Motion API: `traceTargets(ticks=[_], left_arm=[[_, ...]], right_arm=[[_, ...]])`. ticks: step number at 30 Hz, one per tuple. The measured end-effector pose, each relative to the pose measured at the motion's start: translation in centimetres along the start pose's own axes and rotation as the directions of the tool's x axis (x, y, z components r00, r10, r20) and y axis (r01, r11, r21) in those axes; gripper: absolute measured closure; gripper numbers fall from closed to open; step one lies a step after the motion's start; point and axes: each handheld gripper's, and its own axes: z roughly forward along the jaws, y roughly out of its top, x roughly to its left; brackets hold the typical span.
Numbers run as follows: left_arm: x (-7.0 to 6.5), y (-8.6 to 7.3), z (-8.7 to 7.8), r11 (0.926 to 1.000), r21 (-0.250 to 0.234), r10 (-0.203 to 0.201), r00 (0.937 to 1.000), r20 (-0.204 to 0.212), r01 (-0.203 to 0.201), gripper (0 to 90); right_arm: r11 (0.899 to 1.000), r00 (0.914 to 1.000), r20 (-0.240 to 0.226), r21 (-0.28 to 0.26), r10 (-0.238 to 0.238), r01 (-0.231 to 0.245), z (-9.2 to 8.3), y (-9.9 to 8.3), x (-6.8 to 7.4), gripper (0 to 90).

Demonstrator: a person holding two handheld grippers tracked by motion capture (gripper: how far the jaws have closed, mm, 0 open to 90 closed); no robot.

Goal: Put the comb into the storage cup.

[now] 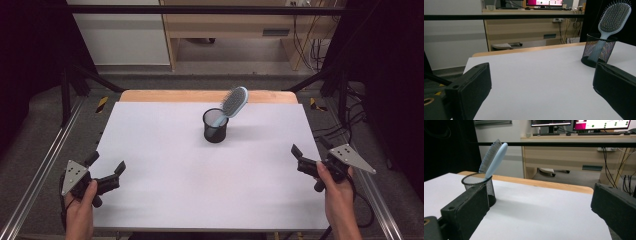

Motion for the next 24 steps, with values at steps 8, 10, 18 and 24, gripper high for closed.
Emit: traceTargets(ticks=[8, 10, 18, 24], left_arm=[[0.1, -0.1, 0.0, 0.9999, -0.004, -0.015, 0.9999, 0.001, 0.015, 2.2], [0.1, -0.1, 0.0, 0.9999, -0.006, -0.015, 0.9999, 0.004, 0.015, 2.2], [0.0, -0.1, 0.0, 0.9997, -0.012, -0.020, 0.9996, 0.021, 0.020, 2.0], [0.0, 0.0, 0.0, 0.9997, -0.017, -0.016, 0.9994, 0.032, 0.017, 1.9]], right_arm=[[1.000, 1.0000, 0.001, 0.017, -0.005, 0.005, -0.3, -1.5, 0.3, 1.5], [1.000, 1.0000, -0.001, 0.022, -0.001, 0.001, -0.3, -1.9, 0.5, 1.5], [0.999, 0.9997, -0.026, 0.050, -0.003, 0.004, -0.2, -3.3, 1.1, 1.6], [0.998, 0.9991, -0.042, 0.067, -0.010, 0.013, 0.2, -4.3, 1.7, 1.7]])
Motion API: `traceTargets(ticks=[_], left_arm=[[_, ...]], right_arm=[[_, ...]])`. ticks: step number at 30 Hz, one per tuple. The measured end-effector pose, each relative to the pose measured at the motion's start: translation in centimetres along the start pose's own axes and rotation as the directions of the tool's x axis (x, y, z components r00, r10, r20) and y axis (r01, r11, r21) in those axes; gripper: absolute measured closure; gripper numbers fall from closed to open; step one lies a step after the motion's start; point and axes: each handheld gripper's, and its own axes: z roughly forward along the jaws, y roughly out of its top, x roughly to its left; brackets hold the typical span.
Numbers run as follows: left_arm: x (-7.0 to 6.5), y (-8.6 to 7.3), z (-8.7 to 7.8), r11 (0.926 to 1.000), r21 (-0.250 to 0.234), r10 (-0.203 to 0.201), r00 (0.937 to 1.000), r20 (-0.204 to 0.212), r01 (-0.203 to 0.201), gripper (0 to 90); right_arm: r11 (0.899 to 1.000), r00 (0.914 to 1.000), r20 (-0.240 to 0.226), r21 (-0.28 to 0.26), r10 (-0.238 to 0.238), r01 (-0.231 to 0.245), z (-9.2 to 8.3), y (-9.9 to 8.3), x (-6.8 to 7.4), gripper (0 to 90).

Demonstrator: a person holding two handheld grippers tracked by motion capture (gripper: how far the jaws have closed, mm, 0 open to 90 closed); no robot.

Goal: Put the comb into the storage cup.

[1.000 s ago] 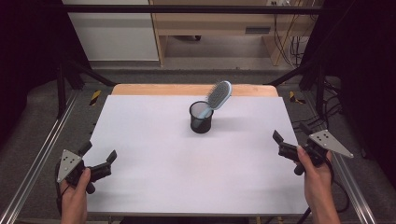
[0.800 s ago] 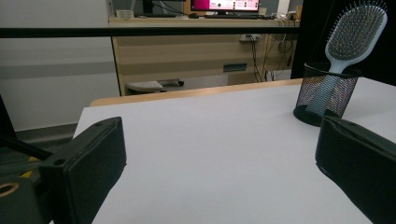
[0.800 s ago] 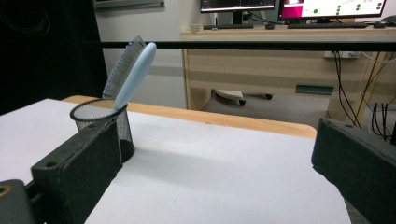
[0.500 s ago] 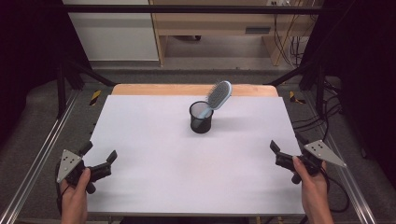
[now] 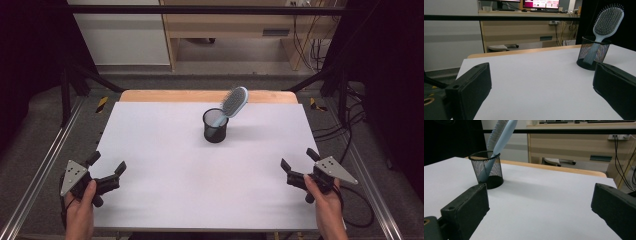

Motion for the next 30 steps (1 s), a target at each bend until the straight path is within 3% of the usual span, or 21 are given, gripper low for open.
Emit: traceTargets(ticks=[25, 30], left_arm=[[-0.2, 0.1, 0.0, 1.0000, -0.009, 0.002, 0.9995, 0.030, -0.002, 1.4], [-0.3, 0.1, 0.1, 0.9999, -0.010, -0.004, 0.9985, 0.054, 0.005, 1.4]], right_arm=[[0.999, 0.9976, -0.060, 0.023, -0.036, 0.037, 1.3, -1.3, 1.8, 1.7], [0.999, 0.9969, -0.067, 0.030, -0.042, 0.044, 1.5, -1.4, 2.0, 1.8]])
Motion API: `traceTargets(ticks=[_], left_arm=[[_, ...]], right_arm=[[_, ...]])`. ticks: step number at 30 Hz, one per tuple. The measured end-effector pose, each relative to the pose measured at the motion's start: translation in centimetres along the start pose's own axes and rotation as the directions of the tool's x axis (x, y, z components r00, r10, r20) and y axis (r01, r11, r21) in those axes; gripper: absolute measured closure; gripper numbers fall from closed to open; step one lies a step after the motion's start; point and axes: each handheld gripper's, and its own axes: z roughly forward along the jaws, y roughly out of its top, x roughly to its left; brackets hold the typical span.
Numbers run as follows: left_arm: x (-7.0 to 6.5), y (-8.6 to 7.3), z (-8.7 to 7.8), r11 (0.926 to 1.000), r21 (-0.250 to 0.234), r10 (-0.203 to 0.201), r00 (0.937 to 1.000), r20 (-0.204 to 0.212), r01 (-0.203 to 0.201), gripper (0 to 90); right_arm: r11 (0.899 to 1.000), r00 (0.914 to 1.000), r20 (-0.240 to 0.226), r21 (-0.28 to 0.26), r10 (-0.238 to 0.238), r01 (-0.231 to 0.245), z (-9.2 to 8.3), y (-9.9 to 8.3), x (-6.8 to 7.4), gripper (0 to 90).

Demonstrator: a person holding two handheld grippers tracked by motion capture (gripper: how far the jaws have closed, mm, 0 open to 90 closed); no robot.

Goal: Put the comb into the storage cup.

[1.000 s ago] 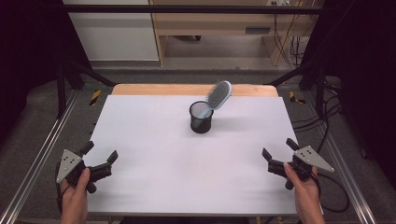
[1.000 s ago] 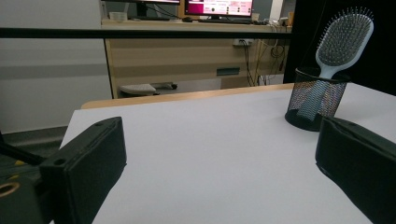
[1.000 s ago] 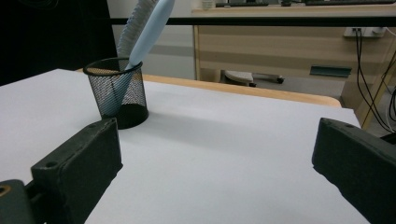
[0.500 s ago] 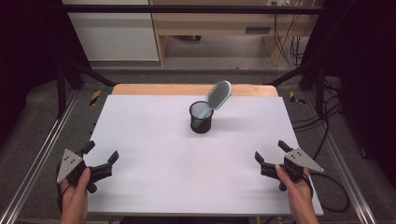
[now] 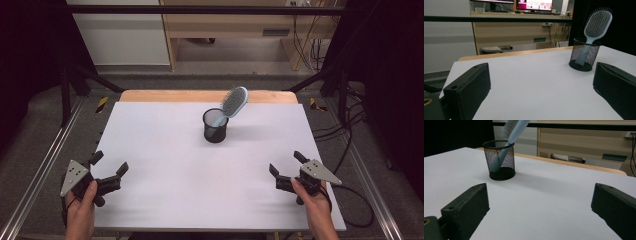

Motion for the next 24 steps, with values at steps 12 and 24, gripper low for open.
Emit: traceTargets(ticks=[12, 24], left_arm=[[-0.1, -0.1, 0.1, 0.9998, 0.002, -0.018, 0.9998, 0.010, 0.018, 1.3], [-0.2, -0.1, 0.2, 0.9995, -0.014, -0.029, 0.9993, 0.024, 0.030, 1.3]], right_arm=[[1.000, 0.9993, -0.031, 0.015, -0.022, 0.022, 0.7, -0.1, 0.7, 2.0], [0.998, 0.9970, -0.070, 0.056, -0.032, 0.036, 1.8, -0.2, 1.3, 2.0]])
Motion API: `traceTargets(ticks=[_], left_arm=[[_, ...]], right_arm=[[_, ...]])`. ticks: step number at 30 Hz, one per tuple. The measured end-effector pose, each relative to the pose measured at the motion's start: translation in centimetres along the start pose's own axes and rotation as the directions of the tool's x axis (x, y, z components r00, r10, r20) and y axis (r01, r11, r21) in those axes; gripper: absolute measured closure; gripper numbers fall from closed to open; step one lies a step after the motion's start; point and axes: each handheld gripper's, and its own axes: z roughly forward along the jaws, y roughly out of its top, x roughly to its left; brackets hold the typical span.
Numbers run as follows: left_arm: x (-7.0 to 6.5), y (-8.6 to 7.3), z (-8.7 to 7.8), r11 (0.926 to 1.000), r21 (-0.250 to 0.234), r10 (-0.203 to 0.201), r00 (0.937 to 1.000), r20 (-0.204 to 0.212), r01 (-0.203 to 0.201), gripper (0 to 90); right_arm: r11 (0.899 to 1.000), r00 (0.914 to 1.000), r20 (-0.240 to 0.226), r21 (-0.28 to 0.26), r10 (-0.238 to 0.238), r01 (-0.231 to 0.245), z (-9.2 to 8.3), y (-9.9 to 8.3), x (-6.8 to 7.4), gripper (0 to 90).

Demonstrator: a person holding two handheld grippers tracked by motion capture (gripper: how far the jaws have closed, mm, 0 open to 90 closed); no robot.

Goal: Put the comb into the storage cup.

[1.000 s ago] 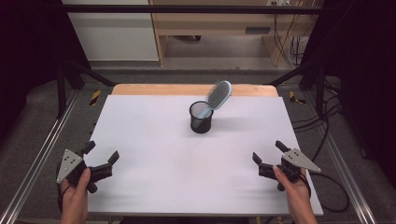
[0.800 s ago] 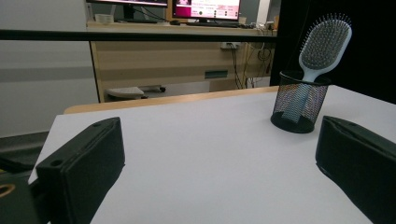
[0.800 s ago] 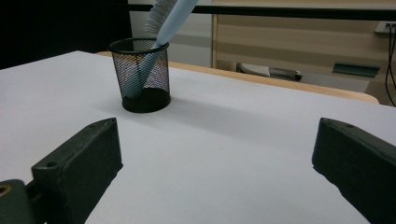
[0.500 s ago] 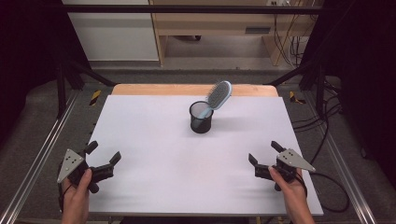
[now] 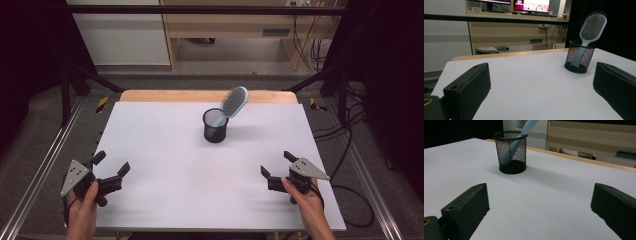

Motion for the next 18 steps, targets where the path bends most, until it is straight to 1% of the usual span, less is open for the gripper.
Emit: traceTargets(ticks=[4, 6, 8, 10, 13, 16, 18], left_arm=[[0.0, 0.0, 0.0, 1.0000, -0.002, -0.002, 1.0000, 0.000, 0.002, 1.4], [0.0, 0.0, 0.0, 1.0000, -0.002, -0.002, 1.0000, 0.000, 0.002, 1.4], [0.1, 0.0, 0.0, 1.0000, -0.003, -0.004, 1.0000, 0.000, 0.004, 1.4], [0.1, 0.0, 0.0, 1.0000, -0.003, -0.005, 1.0000, 0.000, 0.005, 1.4], [0.2, 0.0, 0.1, 1.0000, -0.001, -0.004, 1.0000, 0.003, 0.004, 1.3], [0.2, 0.0, 0.2, 0.9999, 0.001, -0.014, 0.9999, 0.004, 0.014, 1.4], [0.2, 0.0, 0.2, 0.9999, 0.001, -0.017, 0.9998, 0.005, 0.017, 1.4]], right_arm=[[1.000, 0.9999, -0.012, 0.016, -0.007, 0.007, 1.3, 0.2, 0.2, 2.2], [0.999, 0.9999, -0.015, 0.033, -0.002, 0.002, 2.1, 0.3, 0.2, 2.6], [0.999, 0.9997, -0.023, 0.046, -0.006, 0.007, 2.7, 0.3, 0.4, 2.9], [0.999, 0.9996, -0.028, 0.045, -0.003, 0.005, 3.0, 0.3, 0.6, 3.2], [0.999, 0.9992, -0.040, 0.032, -0.005, 0.007, 3.0, 0.4, 0.8, 3.0], [1.000, 0.9981, -0.060, 0.004, 0.012, -0.011, 2.6, 0.5, 0.8, 3.7], [1.000, 0.9982, -0.059, -0.012, 0.015, -0.016, 2.4, 0.5, 0.7, 3.7]])
